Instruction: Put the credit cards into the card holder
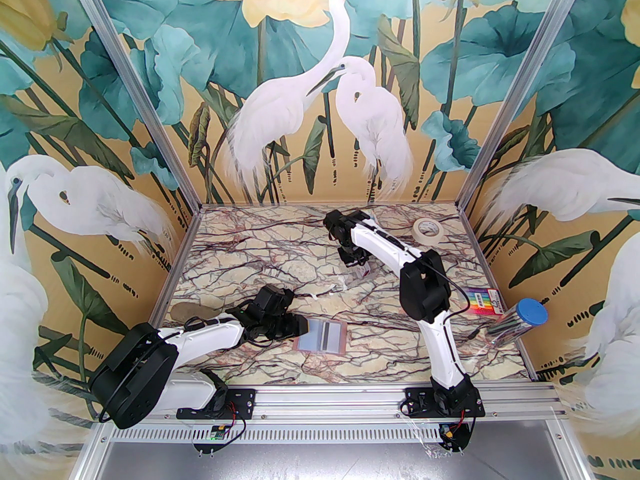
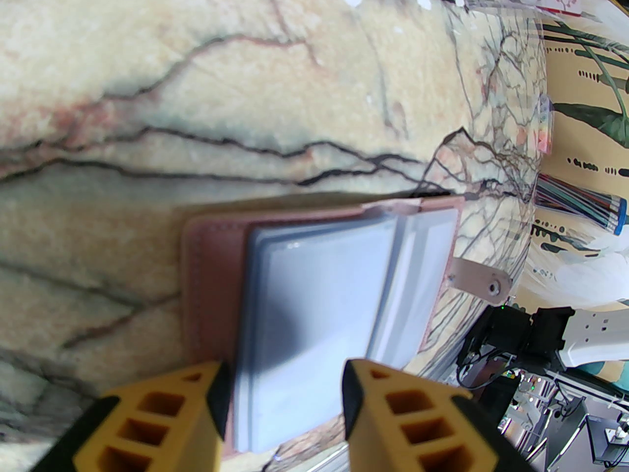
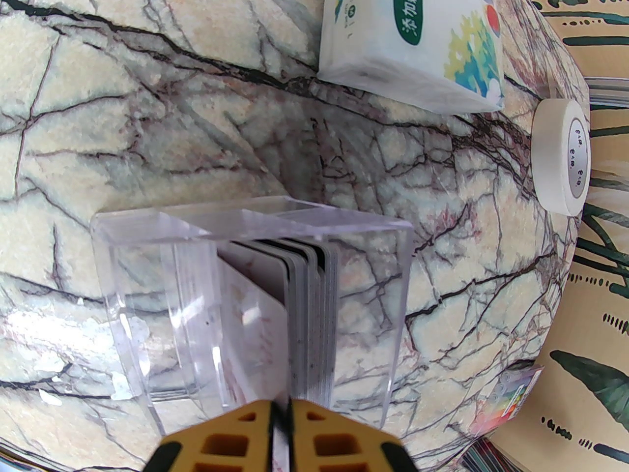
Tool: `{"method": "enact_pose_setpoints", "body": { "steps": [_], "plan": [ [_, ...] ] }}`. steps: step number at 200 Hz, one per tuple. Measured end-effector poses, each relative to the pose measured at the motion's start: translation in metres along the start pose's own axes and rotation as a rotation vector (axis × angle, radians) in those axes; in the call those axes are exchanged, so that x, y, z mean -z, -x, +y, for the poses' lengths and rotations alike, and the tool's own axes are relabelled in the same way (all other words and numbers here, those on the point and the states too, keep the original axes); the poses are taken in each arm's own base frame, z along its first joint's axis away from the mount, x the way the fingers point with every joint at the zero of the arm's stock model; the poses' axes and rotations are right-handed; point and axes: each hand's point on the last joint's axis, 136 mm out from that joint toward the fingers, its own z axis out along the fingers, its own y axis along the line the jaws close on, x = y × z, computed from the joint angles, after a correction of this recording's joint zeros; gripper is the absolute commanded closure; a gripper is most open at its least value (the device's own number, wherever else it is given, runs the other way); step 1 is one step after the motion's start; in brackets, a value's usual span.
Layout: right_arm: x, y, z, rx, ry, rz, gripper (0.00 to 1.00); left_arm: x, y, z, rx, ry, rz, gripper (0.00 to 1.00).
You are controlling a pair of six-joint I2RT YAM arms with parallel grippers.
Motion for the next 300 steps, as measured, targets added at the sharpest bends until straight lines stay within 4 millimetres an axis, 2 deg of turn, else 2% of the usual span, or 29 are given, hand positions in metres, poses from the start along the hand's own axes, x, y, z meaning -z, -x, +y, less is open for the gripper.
{"method": "enact_pose_setpoints", "body": {
  "steps": [54, 89, 126, 205, 264, 300],
  "plan": [
    [0.002, 0.0, -0.001, 0.001, -0.001, 0.002, 0.8, 0.0, 0.0, 0.0, 0.0, 0.0, 0.0, 0.56],
    [0.004, 0.0, -0.002, 0.007, -0.003, -0.005, 0.62, 0.0, 0.0, 0.0, 0.0, 0.0, 0.0, 0.56],
    [0.003, 0.001, -0.004, 0.01, -0.004, -0.004, 0.5, 0.0, 0.0, 0.0, 0.0, 0.0, 0.0, 0.56],
    [-0.005, 0.005, -0.015, -0.027, 0.003, -0.004, 0.48, 0.0, 0.0, 0.0, -0.007, 0.0, 0.001, 0.56],
    [-0.025, -0.004, -0.009, -0.06, 0.094, 0.047, 0.48, 0.0, 0.0, 0.0, -0.007, 0.0, 0.001, 0.56],
    [-0.03, -0.006, -0.003, -0.089, 0.153, 0.057, 0.52, 0.0, 0.0, 0.0, -0.006, 0.001, 0.003, 0.56]
  ]
}}
